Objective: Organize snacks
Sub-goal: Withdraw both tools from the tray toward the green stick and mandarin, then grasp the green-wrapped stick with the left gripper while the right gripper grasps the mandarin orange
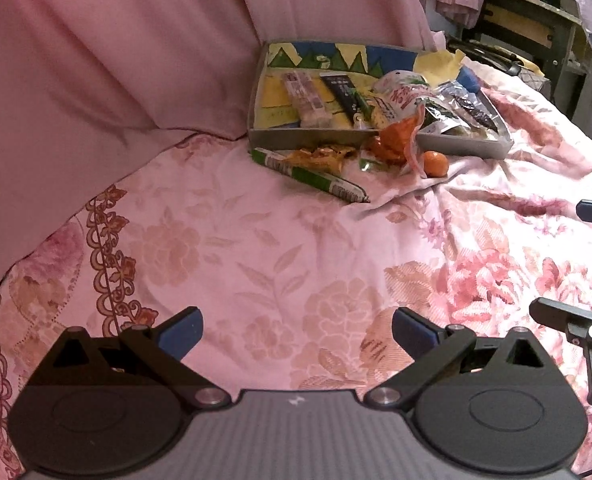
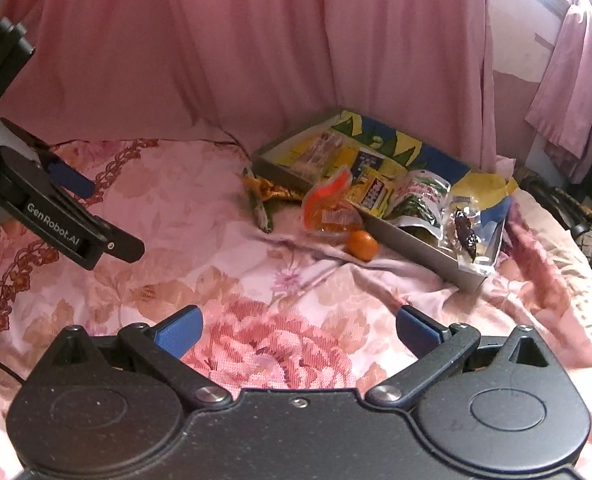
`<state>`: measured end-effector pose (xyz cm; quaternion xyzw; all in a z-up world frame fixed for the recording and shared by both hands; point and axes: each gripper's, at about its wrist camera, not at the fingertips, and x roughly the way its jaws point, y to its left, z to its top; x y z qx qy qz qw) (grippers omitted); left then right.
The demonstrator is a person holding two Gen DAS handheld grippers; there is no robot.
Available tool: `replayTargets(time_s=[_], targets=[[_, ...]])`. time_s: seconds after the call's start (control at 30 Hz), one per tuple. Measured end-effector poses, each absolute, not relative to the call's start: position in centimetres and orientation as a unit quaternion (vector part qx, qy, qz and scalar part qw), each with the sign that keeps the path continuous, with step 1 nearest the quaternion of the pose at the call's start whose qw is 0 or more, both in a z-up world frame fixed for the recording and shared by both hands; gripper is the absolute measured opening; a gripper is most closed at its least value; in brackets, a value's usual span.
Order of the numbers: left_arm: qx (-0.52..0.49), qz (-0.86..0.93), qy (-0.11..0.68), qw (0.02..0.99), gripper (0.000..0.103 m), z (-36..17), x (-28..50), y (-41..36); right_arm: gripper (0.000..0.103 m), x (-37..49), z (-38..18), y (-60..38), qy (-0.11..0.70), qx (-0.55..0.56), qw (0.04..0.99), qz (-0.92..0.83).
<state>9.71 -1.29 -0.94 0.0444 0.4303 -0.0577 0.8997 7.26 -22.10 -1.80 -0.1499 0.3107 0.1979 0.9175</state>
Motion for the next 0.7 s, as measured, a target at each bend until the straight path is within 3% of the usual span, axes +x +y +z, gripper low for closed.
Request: replayTargets(time_s=[0.7], targets=[[0.015, -0.052, 0.452, 0.890, 0.103, -3.4, 12.8, -0.8, 0.102, 10.5, -4.4, -23.0, 0.345, -0.124, 0.914, 0.176]])
